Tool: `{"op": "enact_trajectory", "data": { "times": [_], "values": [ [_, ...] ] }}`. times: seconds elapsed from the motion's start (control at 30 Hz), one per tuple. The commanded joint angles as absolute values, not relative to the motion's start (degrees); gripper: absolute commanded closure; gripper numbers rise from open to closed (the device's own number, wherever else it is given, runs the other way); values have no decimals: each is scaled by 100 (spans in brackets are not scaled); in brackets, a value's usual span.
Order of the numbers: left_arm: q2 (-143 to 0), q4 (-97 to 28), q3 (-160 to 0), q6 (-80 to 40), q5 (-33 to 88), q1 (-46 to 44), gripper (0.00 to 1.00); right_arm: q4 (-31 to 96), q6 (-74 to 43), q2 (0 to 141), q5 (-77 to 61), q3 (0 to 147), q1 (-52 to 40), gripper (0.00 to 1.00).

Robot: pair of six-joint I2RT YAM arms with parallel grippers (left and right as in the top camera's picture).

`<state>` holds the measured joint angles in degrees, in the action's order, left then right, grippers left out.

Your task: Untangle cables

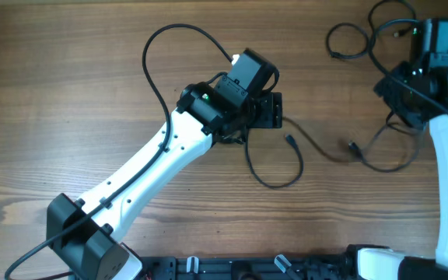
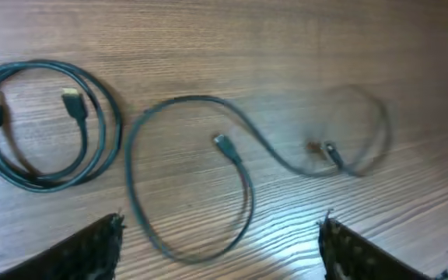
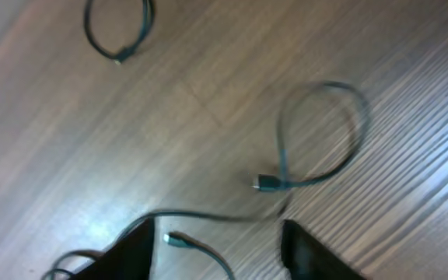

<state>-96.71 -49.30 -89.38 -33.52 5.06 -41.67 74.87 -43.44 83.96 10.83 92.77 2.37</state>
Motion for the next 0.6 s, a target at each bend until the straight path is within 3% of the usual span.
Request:
{"op": "enact_trajectory", "data": {
  "times": [0.0,0.03,0.13,0.2,0.3,0.37,0.57],
  "values": [
    [-9719,-5098,-8991,-3323,32,-4163,0,7511,-4130,8674,893,9220,244,42],
    [-9719,-5159,-8991,-3326,-36,-4163,0,7511,-4034,8781,799,9220,244,41],
    [-9719,-5315,-8991,-3323,-172,-4163,0,7494,-3424,9078,58,9220,244,23],
    [-9719,-5398,-8991,-3326,-528,-4160,0,7498,-2742,9306,-650,9220,244,16],
    [-9719,-5581,-8991,-3347,-897,-3942,0,7682,-2296,9730,-1350,9216,242,12],
    [-9719,-5732,-8991,-3354,-884,-3614,0,7752,-1229,10049,-2064,9196,95,10],
    [-9719,-5999,-8991,-3352,117,-2217,0,7035,-757,10276,-2171,8420,-1424,4]
  ]
}}
